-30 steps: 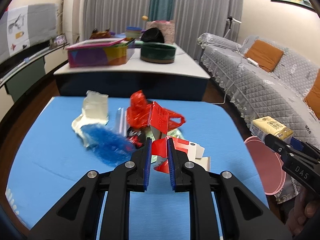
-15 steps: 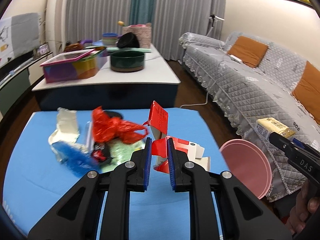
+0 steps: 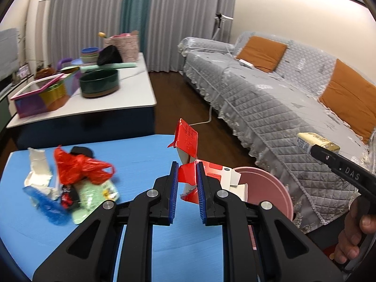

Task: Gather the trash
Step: 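Carry both items to the pink bin and open both tools to drop them, then move both tools back over the remaining trash on the table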

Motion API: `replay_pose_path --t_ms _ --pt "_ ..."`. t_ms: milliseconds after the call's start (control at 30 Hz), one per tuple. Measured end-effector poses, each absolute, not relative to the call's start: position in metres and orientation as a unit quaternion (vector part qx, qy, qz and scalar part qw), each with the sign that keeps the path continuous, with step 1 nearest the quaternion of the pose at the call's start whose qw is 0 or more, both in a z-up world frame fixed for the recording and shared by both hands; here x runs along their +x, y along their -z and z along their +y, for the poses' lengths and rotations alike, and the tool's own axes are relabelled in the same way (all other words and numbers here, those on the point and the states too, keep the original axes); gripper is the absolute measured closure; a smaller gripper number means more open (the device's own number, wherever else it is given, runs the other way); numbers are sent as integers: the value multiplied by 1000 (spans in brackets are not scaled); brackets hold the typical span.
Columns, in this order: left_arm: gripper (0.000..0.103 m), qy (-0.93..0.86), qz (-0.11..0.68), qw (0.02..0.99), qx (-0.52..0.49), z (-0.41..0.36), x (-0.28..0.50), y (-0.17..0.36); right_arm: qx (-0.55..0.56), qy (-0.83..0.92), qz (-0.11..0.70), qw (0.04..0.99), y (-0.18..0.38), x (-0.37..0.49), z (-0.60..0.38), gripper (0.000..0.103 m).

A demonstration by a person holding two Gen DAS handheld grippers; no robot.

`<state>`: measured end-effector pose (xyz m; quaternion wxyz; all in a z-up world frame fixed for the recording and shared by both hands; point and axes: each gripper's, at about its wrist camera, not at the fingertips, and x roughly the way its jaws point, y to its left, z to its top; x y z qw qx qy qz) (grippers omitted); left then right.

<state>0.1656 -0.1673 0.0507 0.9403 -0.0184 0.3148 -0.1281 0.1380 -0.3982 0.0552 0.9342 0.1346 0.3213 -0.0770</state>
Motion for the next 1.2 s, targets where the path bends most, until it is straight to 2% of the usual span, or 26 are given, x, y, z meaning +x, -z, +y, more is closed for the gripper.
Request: replay_pose_path --t_ms 600,1000,1067,1133,1200 --pt "88 183 336 924 3 -241 185 -25 133 110 341 924 -35 134 -433 49" --pt "87 202 351 914 11 -261 193 -13 127 102 365 917 -21 140 -431 48" --pt "84 211 361 908 10 -261 196 -10 117 103 373 915 -18 143 -428 45" --pt "63 207 364 908 9 -260 197 -9 112 109 374 914 -17 144 -426 36" --pt "63 203 364 909 8 -257 197 -9 115 110 374 914 -17 144 -427 36"
